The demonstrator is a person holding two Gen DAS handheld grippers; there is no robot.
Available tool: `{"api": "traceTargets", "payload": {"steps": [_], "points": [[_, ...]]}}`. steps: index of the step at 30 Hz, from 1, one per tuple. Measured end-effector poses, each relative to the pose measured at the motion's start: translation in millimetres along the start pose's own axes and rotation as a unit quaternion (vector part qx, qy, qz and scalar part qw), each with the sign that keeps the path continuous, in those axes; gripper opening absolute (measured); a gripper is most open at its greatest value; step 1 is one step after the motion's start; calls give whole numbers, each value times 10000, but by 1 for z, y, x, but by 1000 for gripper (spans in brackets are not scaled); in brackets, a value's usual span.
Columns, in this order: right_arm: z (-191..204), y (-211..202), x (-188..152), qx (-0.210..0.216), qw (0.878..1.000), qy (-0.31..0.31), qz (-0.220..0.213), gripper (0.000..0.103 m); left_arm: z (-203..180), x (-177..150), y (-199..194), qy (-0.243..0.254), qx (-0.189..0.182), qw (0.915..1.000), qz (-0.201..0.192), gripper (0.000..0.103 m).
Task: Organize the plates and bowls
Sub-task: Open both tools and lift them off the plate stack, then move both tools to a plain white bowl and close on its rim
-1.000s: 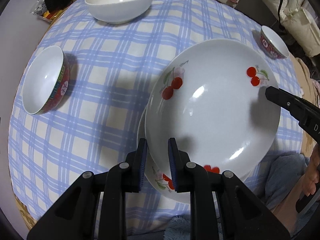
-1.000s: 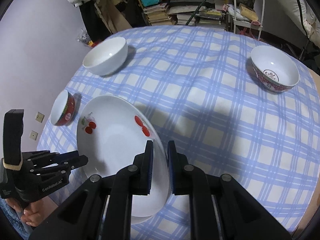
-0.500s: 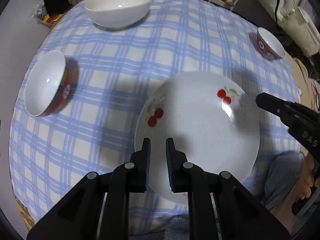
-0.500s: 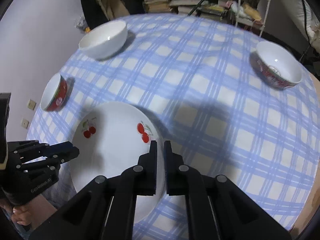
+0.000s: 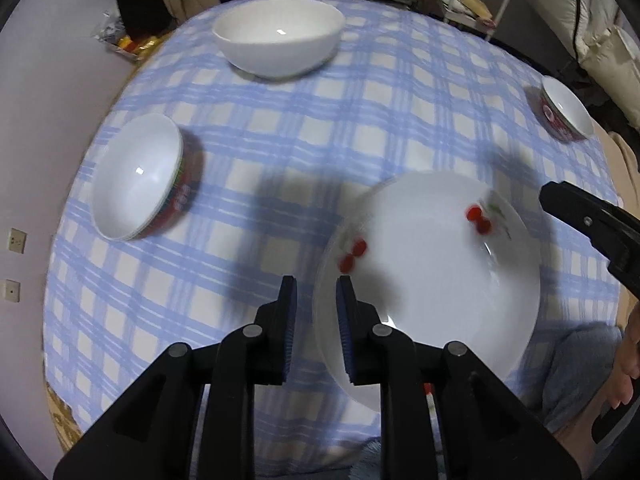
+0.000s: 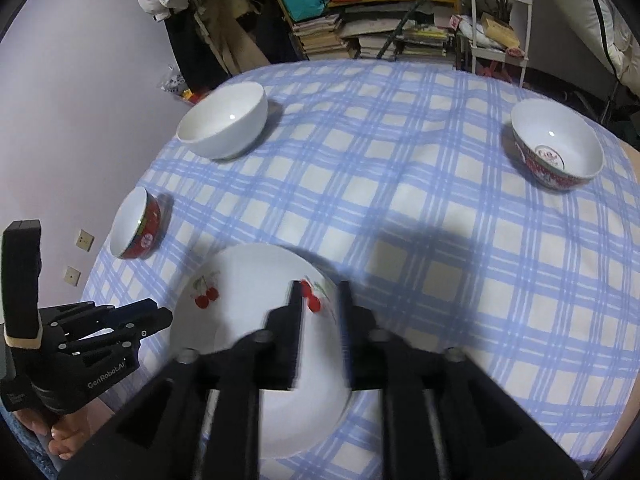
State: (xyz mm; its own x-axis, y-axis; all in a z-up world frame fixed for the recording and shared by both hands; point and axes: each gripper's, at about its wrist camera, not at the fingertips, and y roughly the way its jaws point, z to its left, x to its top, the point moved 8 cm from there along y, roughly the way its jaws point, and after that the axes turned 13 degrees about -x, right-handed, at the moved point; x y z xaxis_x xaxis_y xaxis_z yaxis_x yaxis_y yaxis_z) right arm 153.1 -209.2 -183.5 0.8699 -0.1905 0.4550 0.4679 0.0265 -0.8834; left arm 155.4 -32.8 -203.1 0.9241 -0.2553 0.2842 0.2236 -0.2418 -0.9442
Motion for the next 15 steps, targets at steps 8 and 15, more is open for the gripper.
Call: {"api": "traceTargets", "payload": {"steps": [8,15], "points": [[23,-3,49,52,9991,-168,-383,95,21,51,-28,226,669,9965,-458,64],[48,13,91,51,9977,-470,-484,103,61,104,-33,-73,964,9932,-644,83]]}}
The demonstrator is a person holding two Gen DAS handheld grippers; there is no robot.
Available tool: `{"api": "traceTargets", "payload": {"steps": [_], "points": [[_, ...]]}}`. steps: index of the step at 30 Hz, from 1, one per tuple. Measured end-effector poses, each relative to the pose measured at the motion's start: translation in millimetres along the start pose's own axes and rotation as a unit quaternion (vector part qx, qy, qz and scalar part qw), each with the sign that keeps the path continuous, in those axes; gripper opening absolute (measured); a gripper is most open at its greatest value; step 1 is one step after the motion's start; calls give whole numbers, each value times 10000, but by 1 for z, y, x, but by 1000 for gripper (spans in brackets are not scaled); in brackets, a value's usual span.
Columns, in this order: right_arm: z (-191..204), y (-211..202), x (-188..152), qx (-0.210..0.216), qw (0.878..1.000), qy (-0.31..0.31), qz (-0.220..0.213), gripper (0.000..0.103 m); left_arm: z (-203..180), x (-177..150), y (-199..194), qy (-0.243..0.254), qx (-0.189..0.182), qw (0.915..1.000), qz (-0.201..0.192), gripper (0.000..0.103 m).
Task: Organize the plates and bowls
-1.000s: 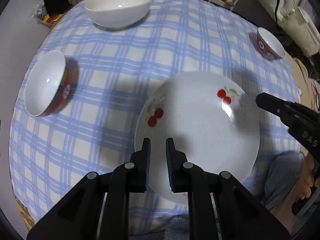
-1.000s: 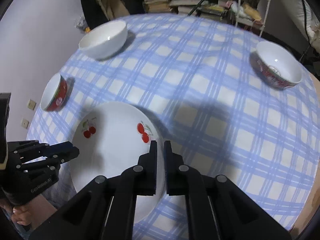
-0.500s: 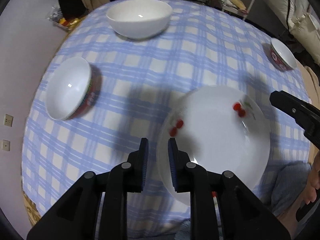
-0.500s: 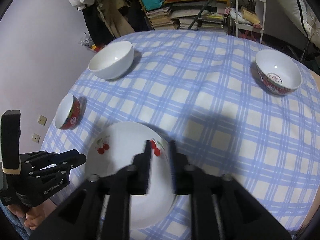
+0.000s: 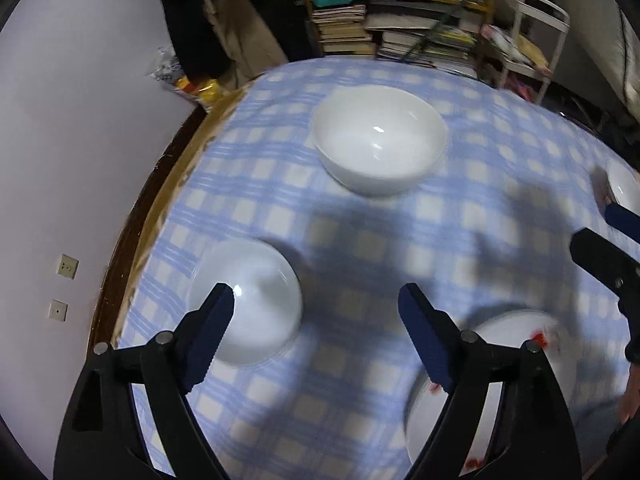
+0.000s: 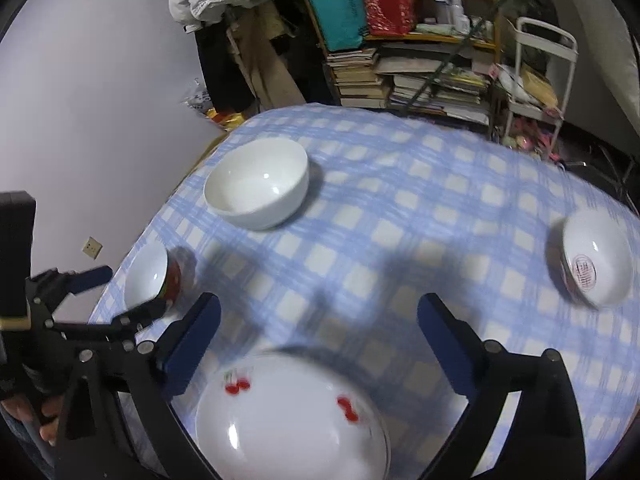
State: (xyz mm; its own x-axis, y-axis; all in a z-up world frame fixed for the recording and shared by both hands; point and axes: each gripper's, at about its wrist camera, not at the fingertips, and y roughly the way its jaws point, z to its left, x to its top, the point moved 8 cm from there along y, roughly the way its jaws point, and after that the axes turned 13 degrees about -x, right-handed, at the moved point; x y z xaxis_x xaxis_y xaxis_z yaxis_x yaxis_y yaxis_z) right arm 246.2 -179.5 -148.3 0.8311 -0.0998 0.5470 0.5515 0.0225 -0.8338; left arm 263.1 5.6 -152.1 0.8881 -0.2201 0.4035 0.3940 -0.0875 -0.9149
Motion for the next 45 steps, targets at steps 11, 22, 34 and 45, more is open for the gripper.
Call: {"api": "traceTargets", "payload": {"steps": [11,22,34,45], "points": [[26,65,63,-171,9996,-209,81,103,34,69,49,-515,-322,9981,-135,83],[43,135,75,3,9977,-60,677,87,37,86,117,-738,-709,9943,283,54],[58,168,67,651,9876,311,1393,22,28,97,133,-669,-996,9923,311,12],[48,130,54,281,9917,44,1256,17,5,76,96,-290,-971,9942,354,13]]}}
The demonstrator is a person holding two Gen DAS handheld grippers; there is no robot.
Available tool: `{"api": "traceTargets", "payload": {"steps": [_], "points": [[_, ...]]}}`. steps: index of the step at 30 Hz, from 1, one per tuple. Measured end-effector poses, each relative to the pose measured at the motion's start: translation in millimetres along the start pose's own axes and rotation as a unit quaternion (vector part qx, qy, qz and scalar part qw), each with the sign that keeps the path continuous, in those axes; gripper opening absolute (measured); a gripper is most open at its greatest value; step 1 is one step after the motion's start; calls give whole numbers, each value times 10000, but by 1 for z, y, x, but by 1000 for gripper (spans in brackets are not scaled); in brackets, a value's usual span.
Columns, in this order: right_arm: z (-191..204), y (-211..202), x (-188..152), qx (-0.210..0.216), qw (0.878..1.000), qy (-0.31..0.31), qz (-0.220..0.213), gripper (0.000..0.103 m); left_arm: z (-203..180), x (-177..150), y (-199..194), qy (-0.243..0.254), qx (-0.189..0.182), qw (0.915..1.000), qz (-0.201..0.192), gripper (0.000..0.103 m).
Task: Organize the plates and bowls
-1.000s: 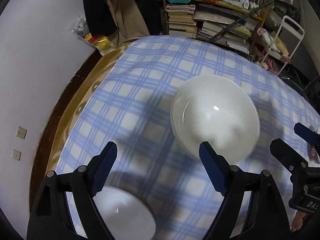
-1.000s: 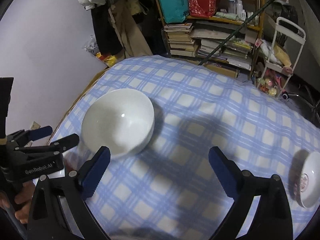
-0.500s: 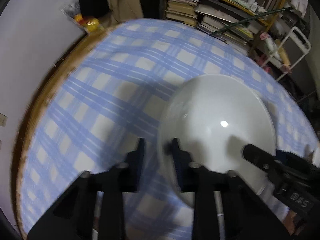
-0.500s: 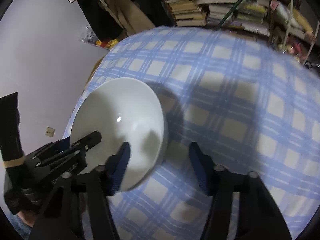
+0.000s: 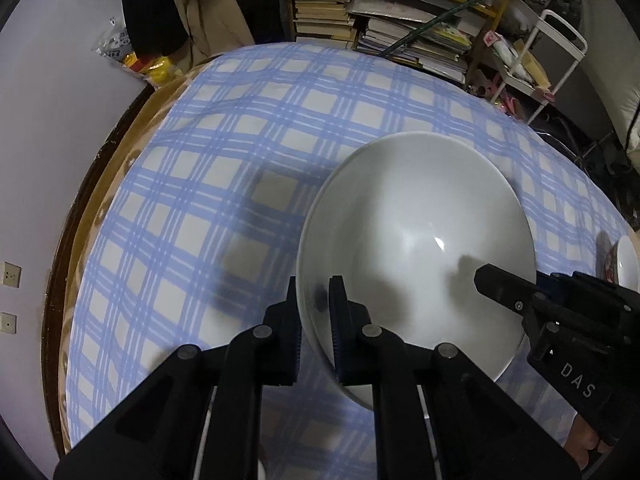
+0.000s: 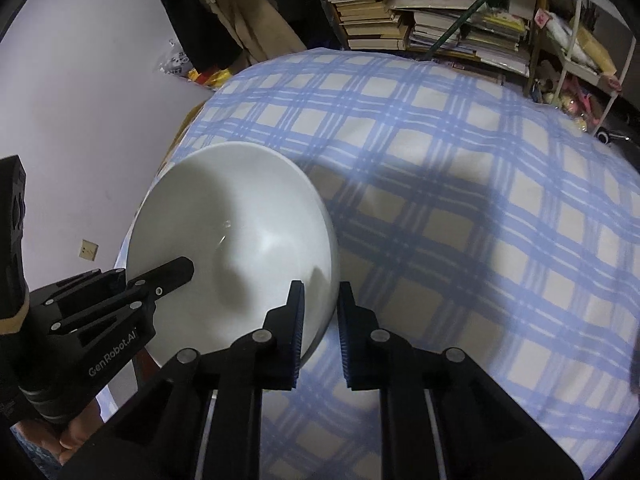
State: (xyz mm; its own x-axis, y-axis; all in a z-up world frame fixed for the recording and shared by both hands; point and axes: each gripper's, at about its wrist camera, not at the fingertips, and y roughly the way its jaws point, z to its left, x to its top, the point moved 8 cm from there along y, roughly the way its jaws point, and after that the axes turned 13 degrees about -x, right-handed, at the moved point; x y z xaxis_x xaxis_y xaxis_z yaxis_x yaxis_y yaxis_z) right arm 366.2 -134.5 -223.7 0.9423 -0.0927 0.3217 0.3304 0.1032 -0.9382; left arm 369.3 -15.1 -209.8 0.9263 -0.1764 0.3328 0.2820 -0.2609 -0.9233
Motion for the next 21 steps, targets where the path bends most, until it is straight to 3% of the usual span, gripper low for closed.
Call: {"api": "traceTargets", "payload": {"steps": [10,17,21], "points": [[-7,-36,-43,121,9996,45,-254,18,-19,-53,-25,-24,142,9998,-116,13],[-8,-34,-74,67,9994,-79,-340,18,-21,-85,-20,-211,120,9996,-169,13],[-6,-19,-84,-162,9992,-259,-260,18,-16,-96,-3,-259,242,9993,86,15]]}}
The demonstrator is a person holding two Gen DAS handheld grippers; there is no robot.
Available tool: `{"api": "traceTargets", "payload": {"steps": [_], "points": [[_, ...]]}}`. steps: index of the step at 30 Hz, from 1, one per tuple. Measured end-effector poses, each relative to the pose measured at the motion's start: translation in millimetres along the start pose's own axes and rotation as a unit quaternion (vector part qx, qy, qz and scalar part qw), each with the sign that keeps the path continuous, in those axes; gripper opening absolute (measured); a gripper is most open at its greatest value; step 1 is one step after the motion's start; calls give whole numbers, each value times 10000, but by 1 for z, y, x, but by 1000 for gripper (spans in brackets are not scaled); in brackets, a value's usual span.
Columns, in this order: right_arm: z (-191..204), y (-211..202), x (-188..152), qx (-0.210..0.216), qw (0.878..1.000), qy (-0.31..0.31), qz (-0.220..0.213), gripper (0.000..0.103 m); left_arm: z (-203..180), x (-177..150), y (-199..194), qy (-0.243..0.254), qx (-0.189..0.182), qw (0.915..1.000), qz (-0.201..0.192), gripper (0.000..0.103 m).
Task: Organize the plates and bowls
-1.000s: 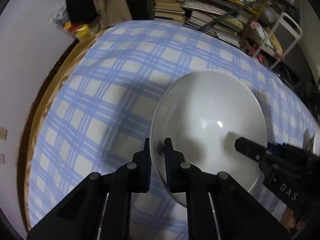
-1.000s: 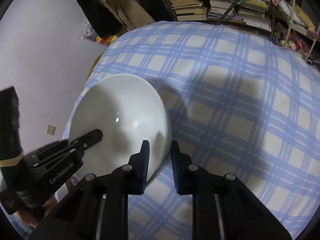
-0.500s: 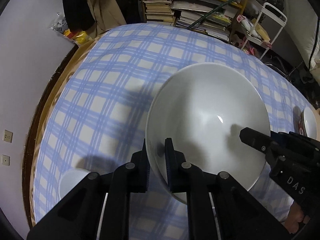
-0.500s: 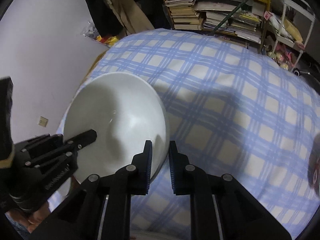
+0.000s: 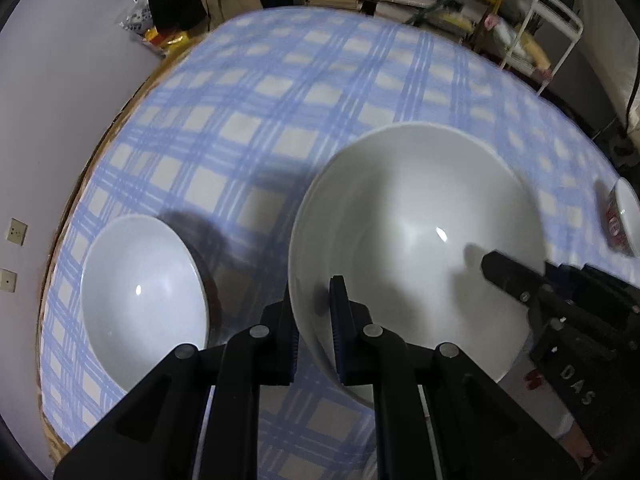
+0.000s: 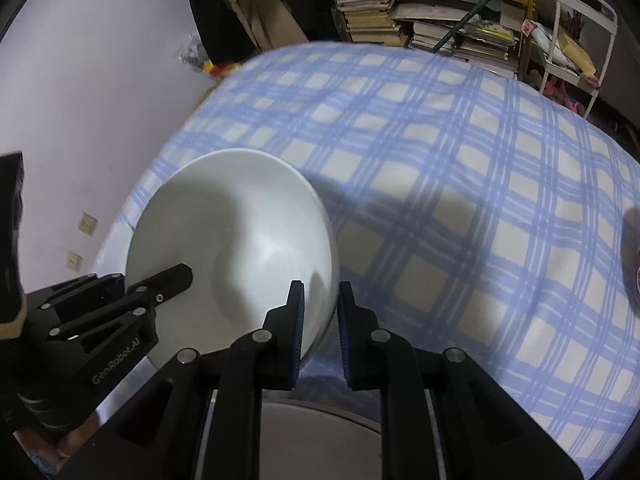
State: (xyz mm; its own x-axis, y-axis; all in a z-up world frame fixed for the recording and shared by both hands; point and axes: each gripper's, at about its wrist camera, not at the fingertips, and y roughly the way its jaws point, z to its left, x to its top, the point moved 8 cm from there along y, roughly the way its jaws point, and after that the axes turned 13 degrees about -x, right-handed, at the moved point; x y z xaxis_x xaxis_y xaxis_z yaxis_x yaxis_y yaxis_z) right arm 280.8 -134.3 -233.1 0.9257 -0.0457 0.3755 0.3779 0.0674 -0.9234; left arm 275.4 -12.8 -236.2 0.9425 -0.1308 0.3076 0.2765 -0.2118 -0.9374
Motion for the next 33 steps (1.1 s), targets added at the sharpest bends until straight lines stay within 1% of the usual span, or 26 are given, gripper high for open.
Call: {"api": "traceTargets", "payload": {"steps": [5,10,11,12,14,15,16,17,19,21,22,24,25,26,27,29,30,32,33], "points": [[-1,3,1,152,9998,121,-44,19,2,-1,2,-78,-58,9999,-36,15],[1,1,0,228,9997,49,-34,21,3,-2,3,-37,-9,10000,-42,16],[1,1,0,243,9997,38,-26,22,3,-2,2,-91,-33,10000,-20,16],[2,0,0,250,9997,33,-25,22,4,-3,0,-194,-135,9997,-3,16],[1,-5,2,220,9997,36,-76,22,4,-3,-8,-268,-273,9992,-69,16],[1,-8,2,198,9997,28,-126,22,5,-2,-14,-239,-231,9994,-130,17],[1,-10,4,173,9997,16,-168,22,6,-2,-20,-196,-133,9995,-186,18],[1,-15,5,128,9996,-11,-233,24,8,-1,-27,-137,20,9996,-253,21],[2,-24,9,47,9994,-43,-343,32,11,1,-38,-60,178,9991,-382,29],[3,-32,12,24,9990,-32,-450,50,16,2,-54,-93,351,9975,-610,38],[5,-36,14,13,9986,-30,-525,54,18,3,-60,-88,415,9967,-686,41],[10,-46,19,-7,9977,-97,-667,65,23,4,-75,-55,499,9950,-868,48],[14,-51,21,-15,9972,-148,-728,68,25,5,-81,-53,505,9946,-909,50],[18,-56,24,-35,9965,-200,-805,76,28,5,-86,-55,522,9940,-964,55],[22,-60,26,-49,9959,-234,-876,84,32,5,-93,-77,575,9930,-1031,63],[30,-70,31,-43,9939,-264,-1066,92,41,4,-100,-132,666,9914,-1118,70],[35,-74,32,-30,9933,-280,-1123,94,47,3,-105,-178,711,9906,-1151,71],[44,-80,35,55,9924,-306,-1191,96,57,1,-110,-352,706,9903,-1147,75],[50,-82,36,102,9922,-337,-1194,96,62,-1,-112,-469,617,9905,-1135,75]]}}
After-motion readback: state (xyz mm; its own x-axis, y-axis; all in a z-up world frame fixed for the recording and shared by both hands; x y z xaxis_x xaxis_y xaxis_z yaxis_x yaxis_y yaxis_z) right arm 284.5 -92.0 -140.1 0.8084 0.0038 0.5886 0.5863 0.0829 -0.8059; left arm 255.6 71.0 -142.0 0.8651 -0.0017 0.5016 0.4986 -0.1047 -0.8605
